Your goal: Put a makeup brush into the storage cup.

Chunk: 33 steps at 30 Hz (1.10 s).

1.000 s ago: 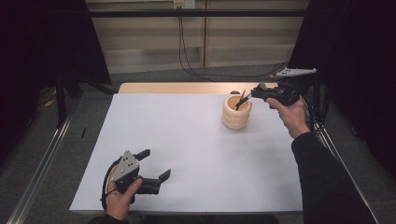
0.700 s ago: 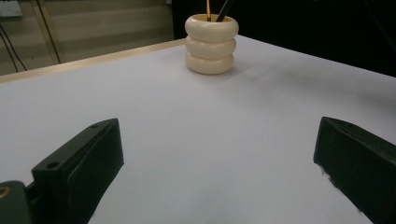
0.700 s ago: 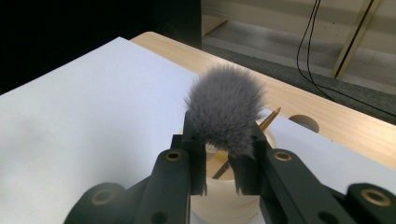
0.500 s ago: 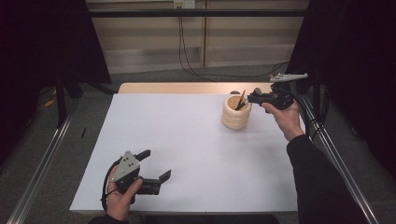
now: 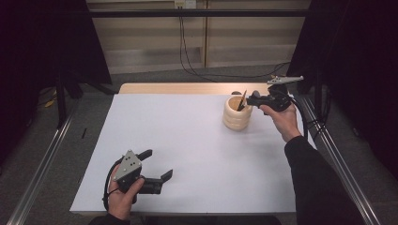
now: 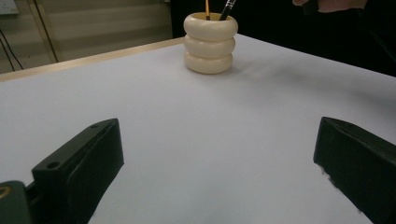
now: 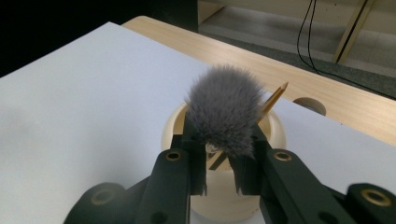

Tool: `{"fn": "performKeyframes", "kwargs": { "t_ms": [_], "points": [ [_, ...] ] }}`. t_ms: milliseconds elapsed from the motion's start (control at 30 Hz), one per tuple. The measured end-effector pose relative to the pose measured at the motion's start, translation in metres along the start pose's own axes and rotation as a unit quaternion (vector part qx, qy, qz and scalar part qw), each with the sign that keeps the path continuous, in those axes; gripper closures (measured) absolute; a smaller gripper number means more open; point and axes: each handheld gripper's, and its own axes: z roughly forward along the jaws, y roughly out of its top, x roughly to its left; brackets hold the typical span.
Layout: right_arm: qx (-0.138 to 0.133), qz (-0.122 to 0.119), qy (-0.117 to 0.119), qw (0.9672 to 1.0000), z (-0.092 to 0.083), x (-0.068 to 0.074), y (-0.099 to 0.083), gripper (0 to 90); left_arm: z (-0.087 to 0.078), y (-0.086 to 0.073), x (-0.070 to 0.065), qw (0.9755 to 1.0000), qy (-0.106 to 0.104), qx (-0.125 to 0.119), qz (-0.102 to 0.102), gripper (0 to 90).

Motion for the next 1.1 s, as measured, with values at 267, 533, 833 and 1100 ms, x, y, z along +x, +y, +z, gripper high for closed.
{"fn": "performKeyframes", "kwargs": {
  "t_ms": [267,533,833,1100],
  "points": [
    [0.004,0.008,0.002,1.0000,0.007,-0.002,-0.009,77.0,0.000,-0.001,0.002,1.0000,0.002,0.000,-0.005,1.5],
    [0.005,0.012,0.005,0.9999,0.017,0.001,-0.012,76.8,-0.003,-0.001,0.002,1.0000,-0.001,-0.004,-0.007,1.4],
    [0.011,0.008,0.003,0.9999,0.021,0.005,-0.015,76.6,-0.009,-0.003,0.003,0.9999,0.008,-0.007,-0.011,1.4],
    [0.007,0.012,0.008,0.9999,0.024,0.005,-0.020,75.1,-0.009,-0.003,0.004,0.9999,0.010,-0.007,-0.012,1.4]
  ]
}}
